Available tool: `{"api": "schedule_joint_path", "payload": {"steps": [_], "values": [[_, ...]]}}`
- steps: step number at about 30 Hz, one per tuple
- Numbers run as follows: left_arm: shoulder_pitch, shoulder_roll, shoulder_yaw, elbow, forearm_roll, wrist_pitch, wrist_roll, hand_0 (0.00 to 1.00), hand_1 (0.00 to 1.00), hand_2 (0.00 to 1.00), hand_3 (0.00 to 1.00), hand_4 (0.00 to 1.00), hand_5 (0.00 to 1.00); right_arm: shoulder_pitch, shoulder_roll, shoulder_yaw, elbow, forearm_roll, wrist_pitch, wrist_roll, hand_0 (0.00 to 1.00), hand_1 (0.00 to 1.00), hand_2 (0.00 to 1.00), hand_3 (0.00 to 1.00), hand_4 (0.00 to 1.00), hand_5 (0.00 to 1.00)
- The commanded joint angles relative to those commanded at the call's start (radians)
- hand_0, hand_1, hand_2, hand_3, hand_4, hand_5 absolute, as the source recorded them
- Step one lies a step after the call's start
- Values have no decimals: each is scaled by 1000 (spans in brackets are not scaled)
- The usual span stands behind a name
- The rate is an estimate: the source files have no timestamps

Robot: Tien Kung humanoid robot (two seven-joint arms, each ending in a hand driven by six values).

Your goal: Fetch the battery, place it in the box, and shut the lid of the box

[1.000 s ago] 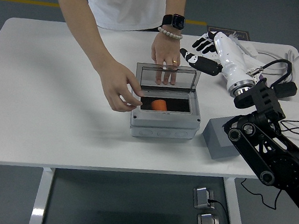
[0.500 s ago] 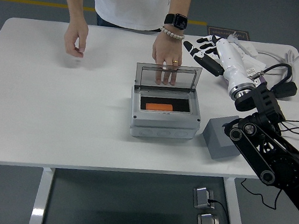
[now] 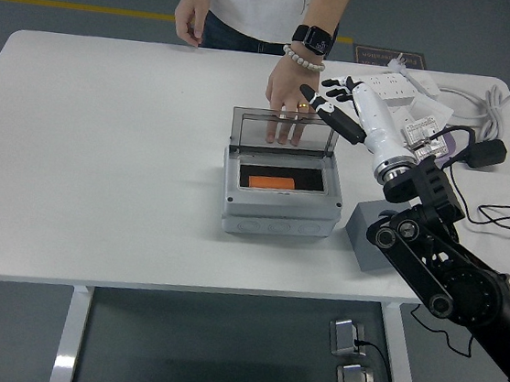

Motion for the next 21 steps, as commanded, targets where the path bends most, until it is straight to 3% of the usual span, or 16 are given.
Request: {"api": "schedule_joint_path", "payload": {"steps": [11, 21], "values": [[-1, 0, 0, 0, 4, -1, 1, 392, 562, 514, 489, 2, 2, 5, 10, -52, -24, 25, -6, 8, 869, 740, 730, 769, 998, 998], [0, 3, 0, 0, -1, 1, -1, 393, 562, 513, 489, 2, 2, -3, -24, -93, 35, 13, 9, -15, 866, 738, 729, 765, 998, 998]]}}
